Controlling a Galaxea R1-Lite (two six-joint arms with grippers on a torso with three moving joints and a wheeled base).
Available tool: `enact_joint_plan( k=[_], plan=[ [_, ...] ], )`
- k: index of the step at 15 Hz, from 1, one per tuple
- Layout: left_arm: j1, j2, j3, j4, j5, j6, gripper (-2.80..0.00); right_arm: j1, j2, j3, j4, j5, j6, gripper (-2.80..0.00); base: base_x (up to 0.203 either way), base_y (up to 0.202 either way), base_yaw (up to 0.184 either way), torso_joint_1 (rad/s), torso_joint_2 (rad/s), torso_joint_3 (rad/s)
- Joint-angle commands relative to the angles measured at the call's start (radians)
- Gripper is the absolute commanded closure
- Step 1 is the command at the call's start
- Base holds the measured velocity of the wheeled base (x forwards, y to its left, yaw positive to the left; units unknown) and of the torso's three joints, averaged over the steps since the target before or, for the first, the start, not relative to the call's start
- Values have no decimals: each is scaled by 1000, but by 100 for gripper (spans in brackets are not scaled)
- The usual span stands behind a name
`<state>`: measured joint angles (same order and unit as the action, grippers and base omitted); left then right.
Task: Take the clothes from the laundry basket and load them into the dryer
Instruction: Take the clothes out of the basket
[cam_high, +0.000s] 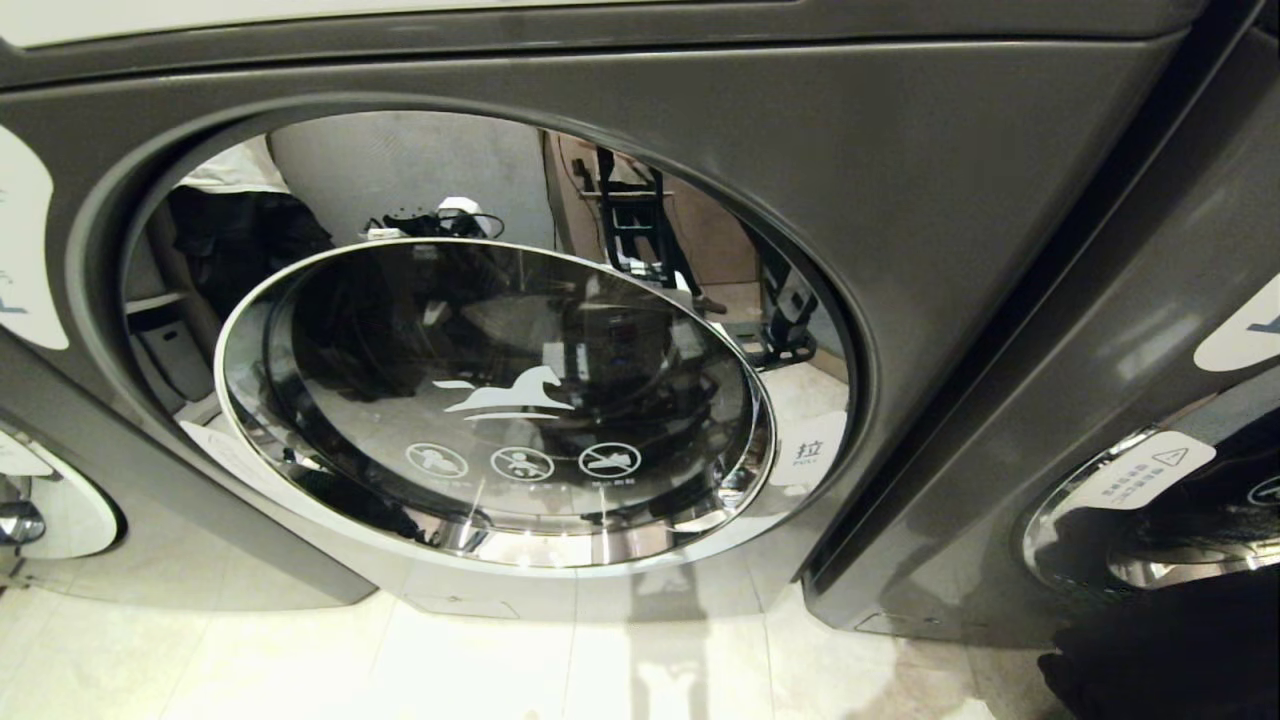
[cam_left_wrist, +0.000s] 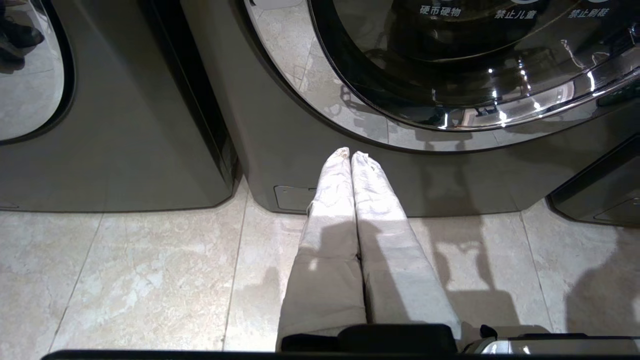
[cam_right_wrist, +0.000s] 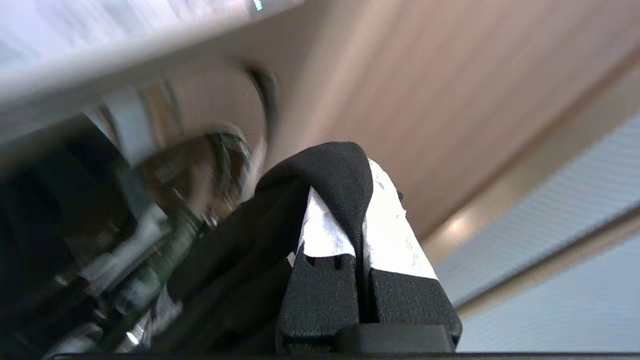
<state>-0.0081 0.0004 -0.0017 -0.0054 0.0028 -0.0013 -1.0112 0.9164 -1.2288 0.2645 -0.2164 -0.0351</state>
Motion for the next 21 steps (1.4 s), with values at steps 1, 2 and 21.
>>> enact_joint_plan(
  k=[1,2,21],
  plan=[
    [0,0,0,-1,0,0,0,-31,24,56,13,-3,2,0,0,0,0,0,0,0],
    [0,0,0,-1,0,0,0,-55,34,100,36,-6,10,0,0,0,0,0,0,0],
    [-1,0,0,-1,0,0,0,-273,1205,406,-541,173,190,0,0,0,0,0,0,0]
  ],
)
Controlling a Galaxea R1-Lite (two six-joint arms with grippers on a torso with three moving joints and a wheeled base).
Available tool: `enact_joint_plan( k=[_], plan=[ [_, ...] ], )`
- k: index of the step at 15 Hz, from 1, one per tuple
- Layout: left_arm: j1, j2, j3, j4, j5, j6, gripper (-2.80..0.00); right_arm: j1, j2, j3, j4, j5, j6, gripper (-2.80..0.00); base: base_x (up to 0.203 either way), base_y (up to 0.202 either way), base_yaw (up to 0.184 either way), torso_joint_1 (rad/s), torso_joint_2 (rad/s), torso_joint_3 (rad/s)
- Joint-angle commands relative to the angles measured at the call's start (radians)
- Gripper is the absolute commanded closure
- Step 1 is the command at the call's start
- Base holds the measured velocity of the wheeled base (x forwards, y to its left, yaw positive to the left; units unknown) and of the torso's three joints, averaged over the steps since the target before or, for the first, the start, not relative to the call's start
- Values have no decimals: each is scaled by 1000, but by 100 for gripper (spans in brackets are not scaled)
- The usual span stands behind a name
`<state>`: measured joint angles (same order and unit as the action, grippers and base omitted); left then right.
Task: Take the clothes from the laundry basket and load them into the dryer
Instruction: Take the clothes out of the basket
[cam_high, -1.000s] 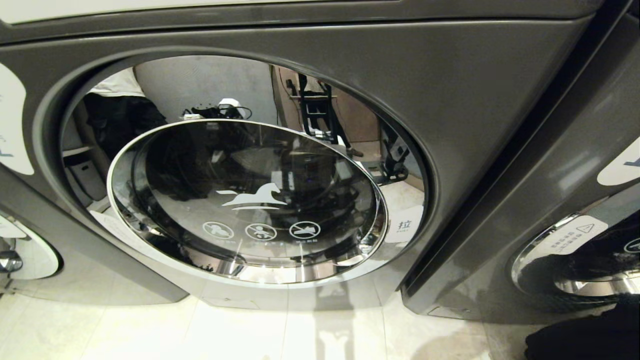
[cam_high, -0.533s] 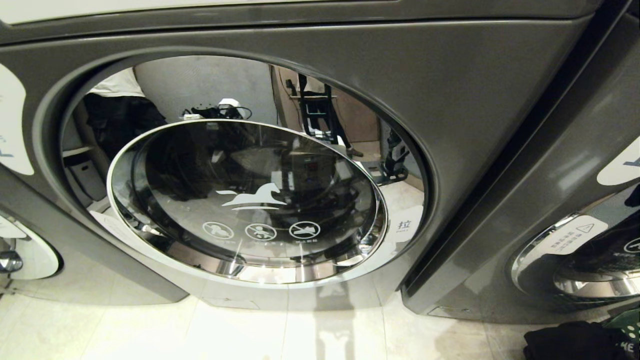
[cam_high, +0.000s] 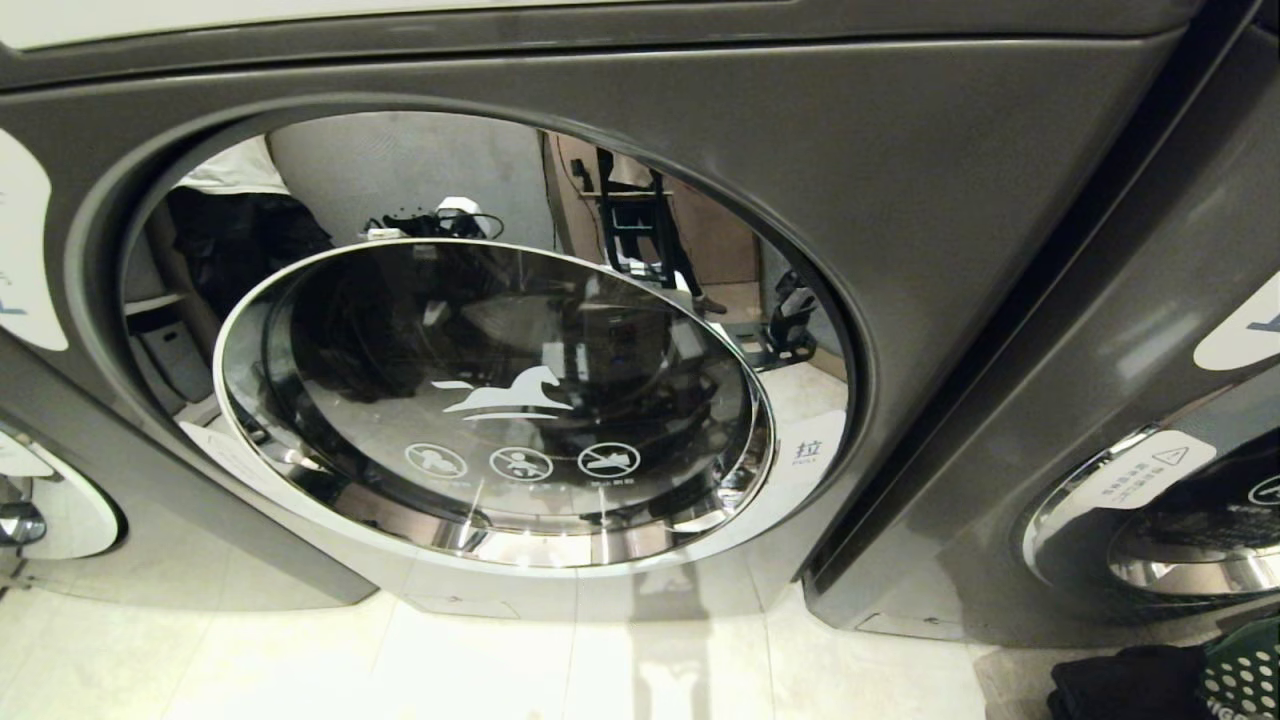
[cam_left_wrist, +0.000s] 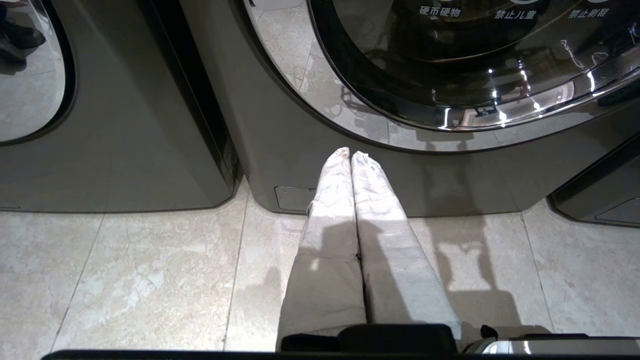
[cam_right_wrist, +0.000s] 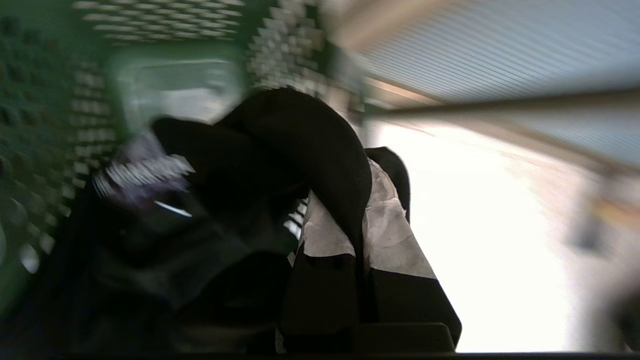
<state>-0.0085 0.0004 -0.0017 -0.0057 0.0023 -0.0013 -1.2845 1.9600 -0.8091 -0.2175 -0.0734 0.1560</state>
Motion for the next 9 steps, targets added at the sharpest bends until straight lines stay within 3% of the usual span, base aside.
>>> enact_joint_plan(
  k=[1,5,7,9],
  plan=[
    [0,0,0,0,1,0,0,2,232,-40,-96,79,-9,0,0,0,0,0,0,0],
    [0,0,0,0,1,0,0,64,461,-155,-162,194,-24,0,0,0,0,0,0,0],
    [1,0,0,0,1,0,0,107,506,-134,-171,268,-44,0,0,0,0,0,0,0],
    [1,0,0,0,1,0,0,144,559,-124,-173,275,-54,0,0,0,0,0,0,0]
  ],
)
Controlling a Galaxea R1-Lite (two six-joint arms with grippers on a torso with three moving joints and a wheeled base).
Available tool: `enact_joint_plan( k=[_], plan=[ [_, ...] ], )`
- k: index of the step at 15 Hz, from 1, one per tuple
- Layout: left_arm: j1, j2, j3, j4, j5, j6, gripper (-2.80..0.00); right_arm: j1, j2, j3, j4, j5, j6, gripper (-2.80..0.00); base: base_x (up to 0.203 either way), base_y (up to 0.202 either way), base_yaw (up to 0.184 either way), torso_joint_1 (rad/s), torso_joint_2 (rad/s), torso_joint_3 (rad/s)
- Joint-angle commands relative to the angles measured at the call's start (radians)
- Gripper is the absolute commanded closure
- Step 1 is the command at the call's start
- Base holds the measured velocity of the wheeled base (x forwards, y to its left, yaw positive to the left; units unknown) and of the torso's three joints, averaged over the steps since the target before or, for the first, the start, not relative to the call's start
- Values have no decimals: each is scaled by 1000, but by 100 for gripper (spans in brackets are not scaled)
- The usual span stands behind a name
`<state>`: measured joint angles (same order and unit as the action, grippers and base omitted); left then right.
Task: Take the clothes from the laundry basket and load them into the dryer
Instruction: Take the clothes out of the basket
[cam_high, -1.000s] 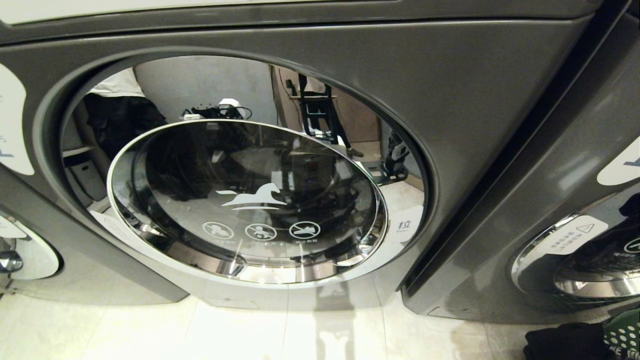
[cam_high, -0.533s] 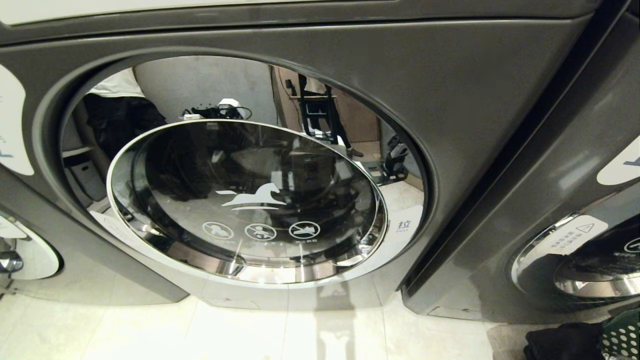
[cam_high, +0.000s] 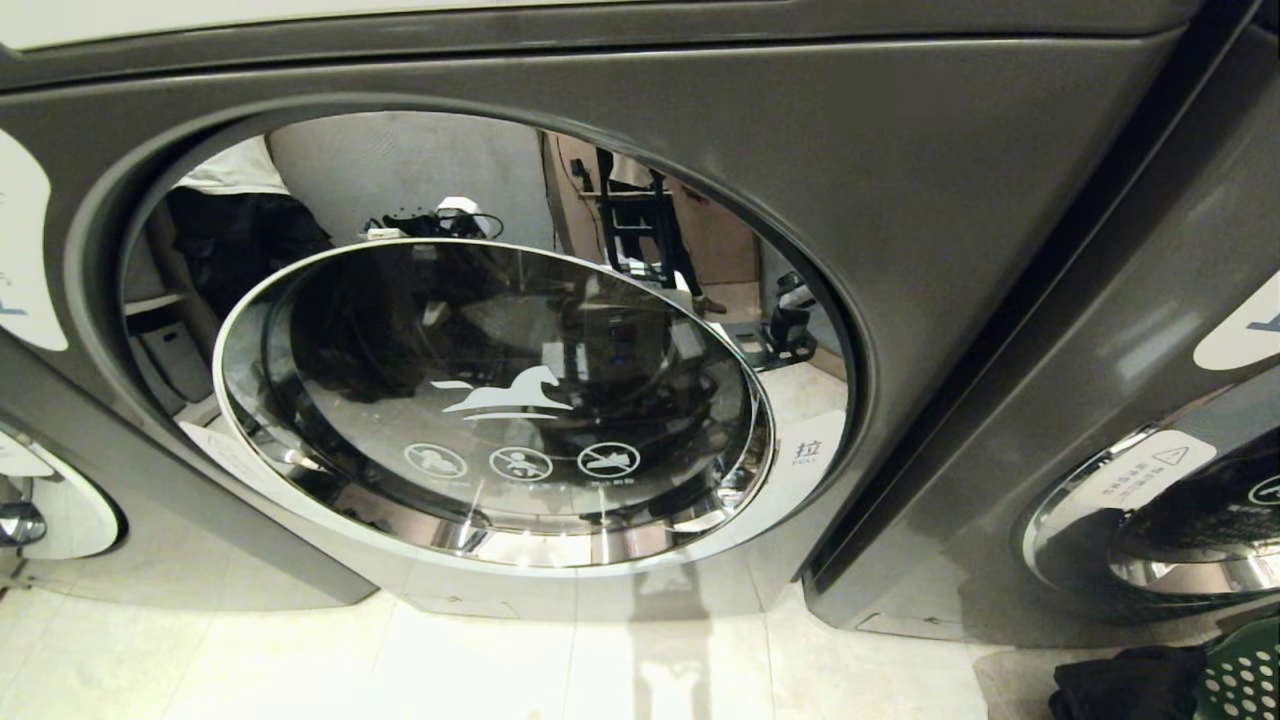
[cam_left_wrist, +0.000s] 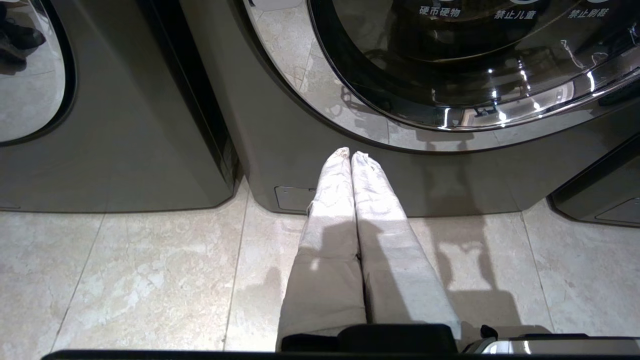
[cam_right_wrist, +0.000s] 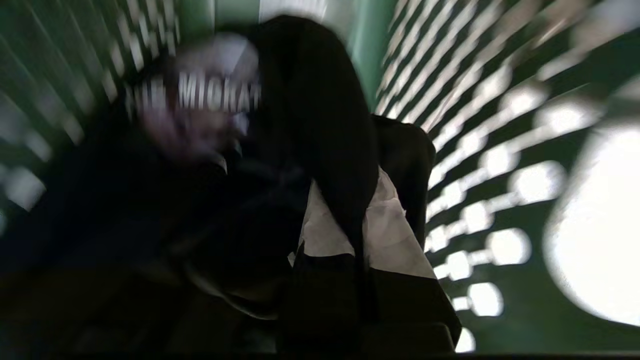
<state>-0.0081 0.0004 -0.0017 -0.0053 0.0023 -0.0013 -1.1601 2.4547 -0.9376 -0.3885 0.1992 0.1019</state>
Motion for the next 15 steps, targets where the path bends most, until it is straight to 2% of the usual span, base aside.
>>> enact_joint_plan(
  k=[1,3,8,12,15],
  plan=[
    [0,0,0,-1,1,0,0,38,94,10,-2,5,-1,0,0,0,0,0,0,0],
    [0,0,0,-1,1,0,0,62,156,44,-50,6,-1,0,0,0,0,0,0,0],
    [-1,0,0,-1,1,0,0,92,289,218,-274,2,-15,0,0,0,0,0,0,0],
    [0,0,0,-1,1,0,0,124,246,395,-286,19,-50,0,0,0,0,0,0,0],
    [0,0,0,-1,1,0,0,138,211,491,-266,84,-53,0,0,0,0,0,0,0]
  ],
)
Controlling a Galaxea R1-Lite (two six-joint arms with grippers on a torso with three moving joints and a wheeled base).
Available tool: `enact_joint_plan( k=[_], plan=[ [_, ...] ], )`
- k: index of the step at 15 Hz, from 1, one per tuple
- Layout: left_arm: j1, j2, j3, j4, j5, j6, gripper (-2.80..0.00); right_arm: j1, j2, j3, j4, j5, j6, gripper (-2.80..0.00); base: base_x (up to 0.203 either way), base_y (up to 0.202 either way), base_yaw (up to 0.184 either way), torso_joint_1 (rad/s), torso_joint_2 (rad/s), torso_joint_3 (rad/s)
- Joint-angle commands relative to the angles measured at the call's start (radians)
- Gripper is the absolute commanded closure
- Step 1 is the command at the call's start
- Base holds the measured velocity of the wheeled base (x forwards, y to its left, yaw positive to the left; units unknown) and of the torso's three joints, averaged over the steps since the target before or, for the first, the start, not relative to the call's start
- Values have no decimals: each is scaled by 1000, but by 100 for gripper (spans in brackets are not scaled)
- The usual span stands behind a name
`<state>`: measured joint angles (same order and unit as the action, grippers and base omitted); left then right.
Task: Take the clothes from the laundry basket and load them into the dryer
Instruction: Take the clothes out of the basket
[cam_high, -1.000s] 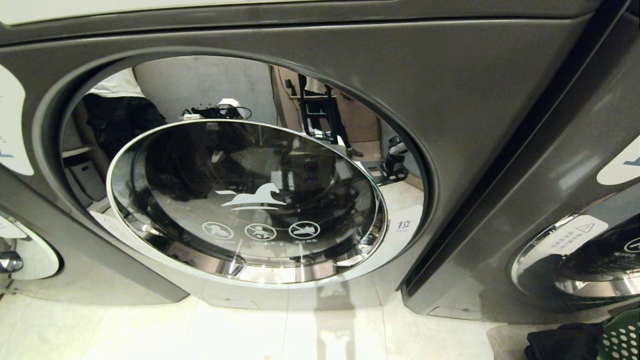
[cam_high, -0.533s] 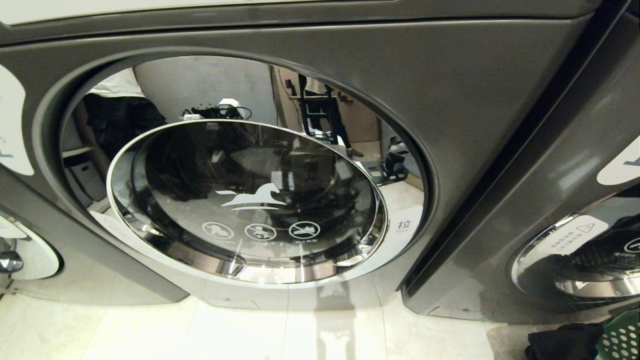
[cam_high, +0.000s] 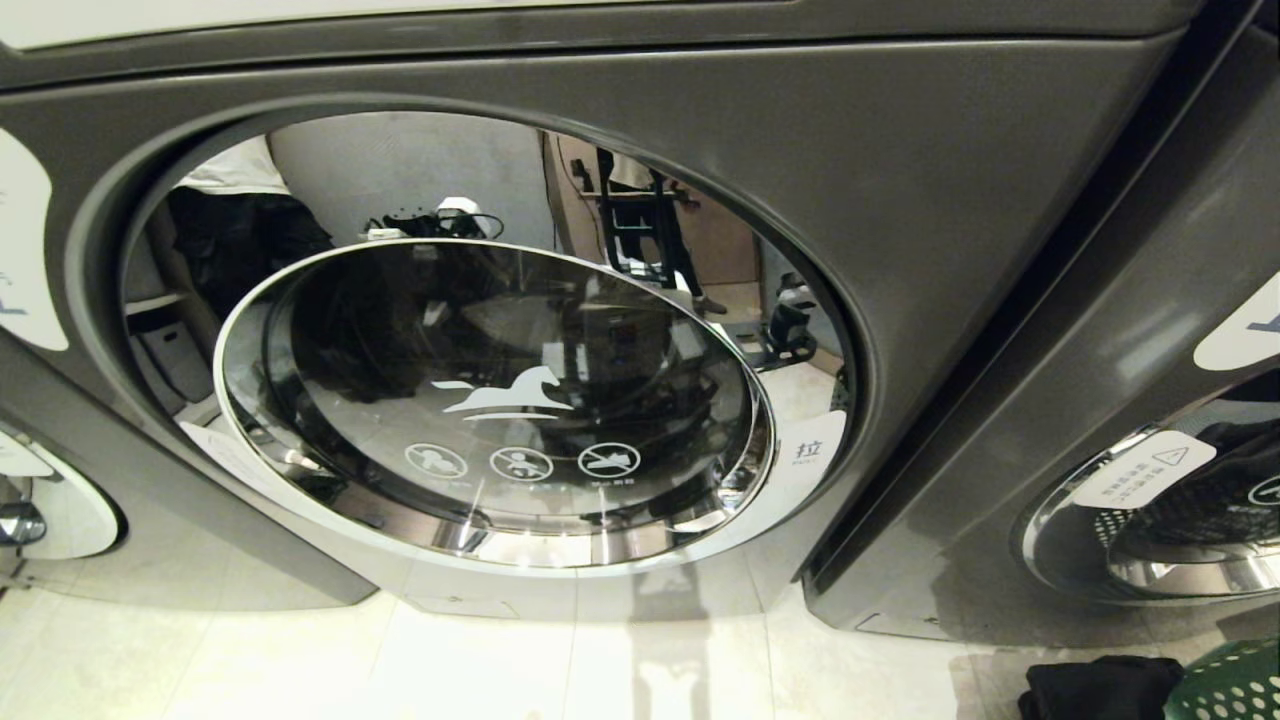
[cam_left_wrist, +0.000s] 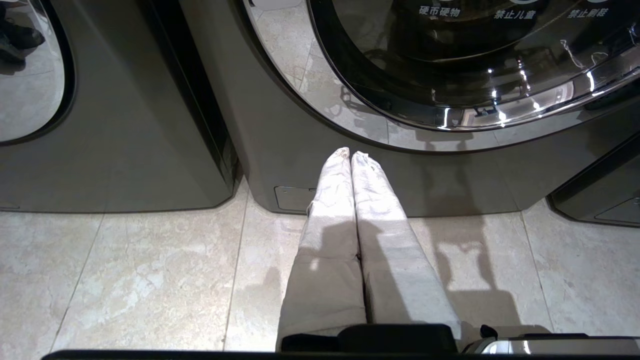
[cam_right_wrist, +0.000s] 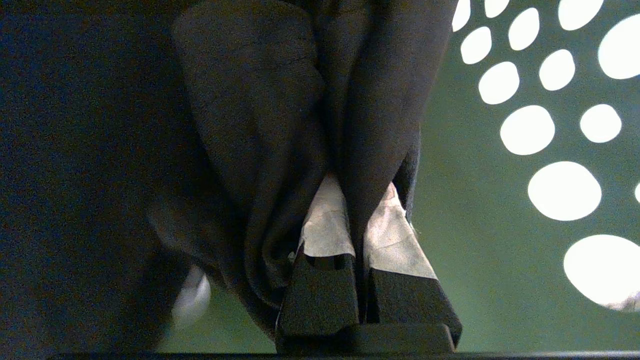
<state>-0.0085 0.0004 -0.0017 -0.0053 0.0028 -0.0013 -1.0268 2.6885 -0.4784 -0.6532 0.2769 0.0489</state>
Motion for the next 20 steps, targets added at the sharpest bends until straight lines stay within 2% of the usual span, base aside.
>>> enact_joint_plan(
  k=[1,3,5,10,11,13,16,18,20],
  plan=[
    [1,0,0,-1,0,0,0,5,-25,32,19,7,2,0,0,0,0,0,0,0],
    [0,0,0,-1,0,0,0,4,-48,53,72,11,0,0,0,0,0,0,0,0],
    [-1,0,0,-1,0,0,0,4,-44,55,64,14,0,0,0,0,0,0,0,0],
    [1,0,0,-1,-1,0,0,1,14,-189,67,17,41,0,0,0,0,0,0,0],
    [1,0,0,-1,0,0,0,1,44,-223,69,25,8,0,0,0,0,0,0,0],
    [-1,0,0,-1,0,0,0,-4,94,-257,64,37,-170,0,0,0,0,0,0,0],
    [1,0,0,-1,0,0,0,-9,168,-313,1,44,-340,0,0,0,0,0,0,0],
    [0,0,0,-1,0,0,0,-8,204,-389,-13,63,-412,0,0,0,0,0,0,0],
    [0,0,0,-1,0,0,0,-4,230,-477,15,105,-437,0,0,0,0,0,0,0]
  ],
)
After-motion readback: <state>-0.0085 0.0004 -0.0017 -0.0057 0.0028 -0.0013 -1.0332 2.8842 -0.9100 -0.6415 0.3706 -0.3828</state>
